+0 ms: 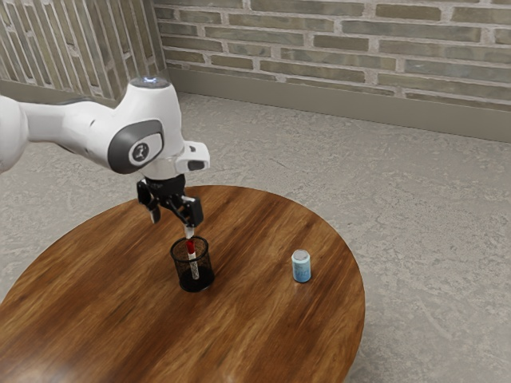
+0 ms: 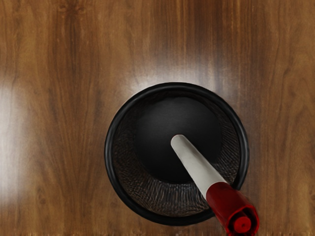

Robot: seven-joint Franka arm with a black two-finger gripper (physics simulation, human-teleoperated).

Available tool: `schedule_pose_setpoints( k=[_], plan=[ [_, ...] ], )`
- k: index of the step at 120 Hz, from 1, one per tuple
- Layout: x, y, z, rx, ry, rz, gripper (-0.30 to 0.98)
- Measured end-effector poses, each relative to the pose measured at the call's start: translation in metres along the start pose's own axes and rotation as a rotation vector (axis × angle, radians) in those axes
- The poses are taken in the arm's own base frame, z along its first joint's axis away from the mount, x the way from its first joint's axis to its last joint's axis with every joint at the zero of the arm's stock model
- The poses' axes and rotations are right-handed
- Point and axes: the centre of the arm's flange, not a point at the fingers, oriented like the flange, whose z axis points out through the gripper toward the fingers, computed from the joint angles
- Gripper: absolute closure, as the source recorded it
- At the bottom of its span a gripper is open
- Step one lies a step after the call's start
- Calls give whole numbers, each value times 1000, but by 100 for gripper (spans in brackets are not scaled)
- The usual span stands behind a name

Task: Take the marker out of the pen holder and place it to the left of the pen holder.

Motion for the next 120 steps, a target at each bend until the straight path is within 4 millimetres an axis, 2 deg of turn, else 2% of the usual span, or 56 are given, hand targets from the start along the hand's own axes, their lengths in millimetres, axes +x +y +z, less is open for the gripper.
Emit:
schedule_pose_setpoints(
  k=[10, 36, 48, 76, 94, 120],
  plan=[
    [-6, 7, 11, 0, -16, 13, 0],
    [-16, 19, 13, -1, -12, 32, 0],
    [-10, 26, 30, 0, -34, 45, 0],
    [6, 29, 37, 16, -28, 61, 3],
    [5, 31, 41, 19, -29, 66, 17],
    [5, 31, 41, 20, -25, 66, 42]
  ],
)
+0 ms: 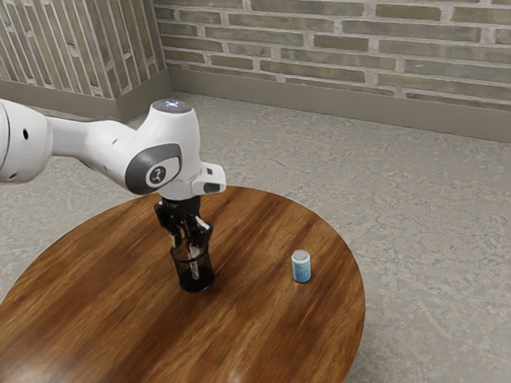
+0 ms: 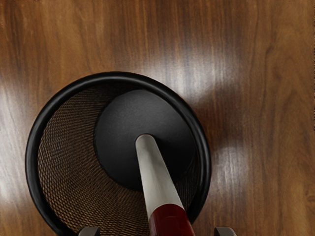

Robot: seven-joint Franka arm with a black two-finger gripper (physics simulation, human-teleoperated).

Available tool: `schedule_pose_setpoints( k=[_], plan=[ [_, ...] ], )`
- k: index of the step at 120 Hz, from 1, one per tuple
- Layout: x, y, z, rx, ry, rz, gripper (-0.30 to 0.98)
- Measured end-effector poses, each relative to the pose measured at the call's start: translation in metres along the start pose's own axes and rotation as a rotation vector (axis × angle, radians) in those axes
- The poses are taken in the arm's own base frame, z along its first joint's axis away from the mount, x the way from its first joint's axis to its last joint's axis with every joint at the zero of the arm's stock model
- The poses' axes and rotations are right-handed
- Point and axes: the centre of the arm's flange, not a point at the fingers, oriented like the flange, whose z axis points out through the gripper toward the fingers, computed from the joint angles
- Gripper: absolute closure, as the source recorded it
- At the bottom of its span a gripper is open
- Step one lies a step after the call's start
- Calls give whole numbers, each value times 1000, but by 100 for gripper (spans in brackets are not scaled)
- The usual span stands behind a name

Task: Take the marker out of the pen holder and place it to the left of the pen holder.

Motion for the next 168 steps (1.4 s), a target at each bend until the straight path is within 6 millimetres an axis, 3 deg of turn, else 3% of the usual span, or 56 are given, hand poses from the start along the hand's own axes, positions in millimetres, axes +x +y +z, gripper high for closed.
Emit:
schedule_pose_setpoints(
  k=[21, 46, 68, 87, 100, 113, 128, 138, 151, 168],
  plan=[
    [0, -1, -2, 1, 6, -2, 64],
    [2, -6, -10, 7, 20, -12, 74],
    [3, -12, -56, 16, 43, -33, 77],
    [0, -19, -113, 11, 1, -60, 78],
    [-6, -21, -122, 1, -130, -74, 79],
    [-3, -32, -101, -5, -321, -100, 79],
    [-10, -77, -61, -14, -545, -188, 79],
    [8, -99, -22, -5, -685, -232, 79],
    [25, -117, 19, 13, -831, -269, 79],
    [26, -125, 47, 15, -964, -283, 79]
  ],
)
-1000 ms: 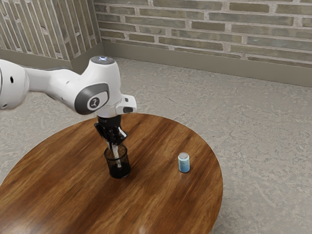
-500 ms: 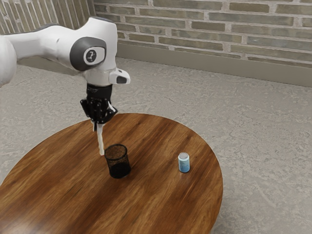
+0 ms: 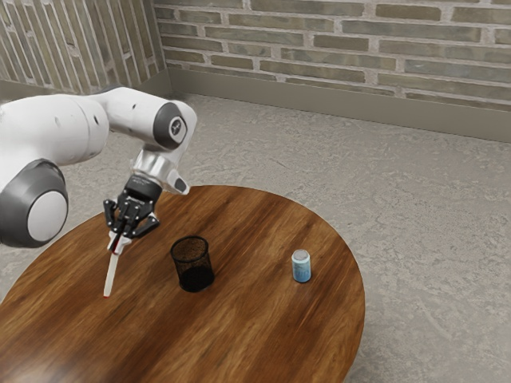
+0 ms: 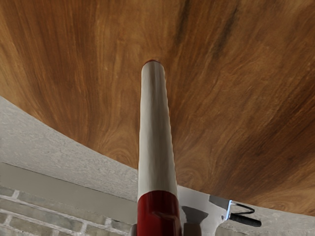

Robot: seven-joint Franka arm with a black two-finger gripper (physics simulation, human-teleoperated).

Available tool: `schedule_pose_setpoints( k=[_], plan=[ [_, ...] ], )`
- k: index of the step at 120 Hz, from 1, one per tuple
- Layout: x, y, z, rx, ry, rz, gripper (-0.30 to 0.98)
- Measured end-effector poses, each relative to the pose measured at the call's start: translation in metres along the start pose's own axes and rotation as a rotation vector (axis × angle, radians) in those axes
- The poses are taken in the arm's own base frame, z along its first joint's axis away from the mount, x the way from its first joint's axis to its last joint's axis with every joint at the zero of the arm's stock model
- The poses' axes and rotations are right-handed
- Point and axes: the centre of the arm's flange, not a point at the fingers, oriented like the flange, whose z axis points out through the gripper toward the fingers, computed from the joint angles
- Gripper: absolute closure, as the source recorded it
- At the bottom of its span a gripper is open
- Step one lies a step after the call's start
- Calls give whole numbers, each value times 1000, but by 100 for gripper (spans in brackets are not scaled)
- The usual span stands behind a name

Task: Take the marker out of the pen holder and place it to the left of the pen holder.

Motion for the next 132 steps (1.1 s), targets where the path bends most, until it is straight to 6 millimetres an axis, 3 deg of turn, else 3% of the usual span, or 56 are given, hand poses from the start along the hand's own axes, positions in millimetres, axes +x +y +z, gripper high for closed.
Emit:
schedule_pose_setpoints(
  k=[10, 33, 44, 52, 60, 70, 76, 82, 94, 100, 112, 132],
  plan=[
    [11, -8, 12, -5, -65, -6, 78],
    [26, -25, 25, -40, -147, -9, 37],
    [27, -29, 27, -48, -156, -10, 24],
    [19, -31, 17, -94, -108, -1, 18],
    [-12, -34, -16, -139, 40, 14, 13],
    [-79, -39, -67, -177, 292, 36, 9],
    [-99, -42, -85, -191, 407, 42, 7],
    [-115, -45, -90, -205, 497, 47, 5],
    [-158, -53, -77, -216, 651, 58, 3],
    [-172, -46, -82, -203, 721, 70, 3],
    [-199, -33, -109, -184, 838, 90, 2],
    [-204, -34, -124, -183, 894, 84, 1]
  ],
)
